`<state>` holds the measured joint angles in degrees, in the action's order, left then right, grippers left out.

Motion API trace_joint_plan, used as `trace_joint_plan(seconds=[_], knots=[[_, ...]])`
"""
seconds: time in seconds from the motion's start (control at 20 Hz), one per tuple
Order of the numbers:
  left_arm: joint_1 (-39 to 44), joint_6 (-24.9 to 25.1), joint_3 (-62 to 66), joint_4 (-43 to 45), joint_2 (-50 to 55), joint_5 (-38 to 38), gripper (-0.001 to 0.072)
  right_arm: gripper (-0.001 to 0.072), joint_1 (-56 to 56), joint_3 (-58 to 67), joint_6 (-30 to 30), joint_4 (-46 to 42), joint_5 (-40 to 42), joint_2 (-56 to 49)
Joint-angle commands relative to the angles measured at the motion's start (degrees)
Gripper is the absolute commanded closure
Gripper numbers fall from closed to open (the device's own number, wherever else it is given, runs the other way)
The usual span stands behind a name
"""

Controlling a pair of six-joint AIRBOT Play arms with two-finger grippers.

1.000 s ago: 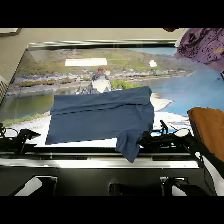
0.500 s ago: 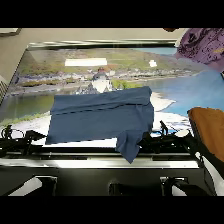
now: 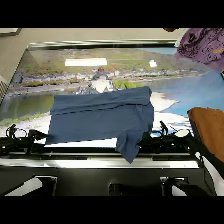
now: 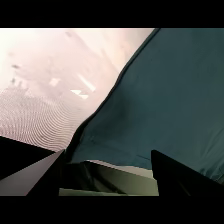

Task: Fold the clothes and pants, and hang the long-sleeved shirts on hangers.

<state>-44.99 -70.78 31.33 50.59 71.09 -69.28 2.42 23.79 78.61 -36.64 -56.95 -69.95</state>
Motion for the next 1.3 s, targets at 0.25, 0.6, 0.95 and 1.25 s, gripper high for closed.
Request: trace_joint_plan(seconds=[0.25, 0.6, 0.95, 1.25], knots=[[0.8, 0.1, 0.0, 0.4, 2.4, 1.2, 0.0211, 0.0680, -0.1, 0.1, 0.0, 0.0, -0.1, 0.1], [3.1, 0.5, 0.4, 0.4, 3.3, 1.2, 0.0689, 0.0681, -0.1, 0.1, 0.0, 0.0, -1.0, 0.1], [0.4, -7.8, 3.1, 9.5, -7.0, -6.5, 0.0691, 0.0683, -0.1, 0.1, 6.5, -7.5, -7.7, 9.4], [7.3, -10.8, 3.4, 8.5, -13.8, -4.8, 0.0691, 0.0684, -0.1, 1.4, 13.6, -13.9, -12.1, 26.2]])
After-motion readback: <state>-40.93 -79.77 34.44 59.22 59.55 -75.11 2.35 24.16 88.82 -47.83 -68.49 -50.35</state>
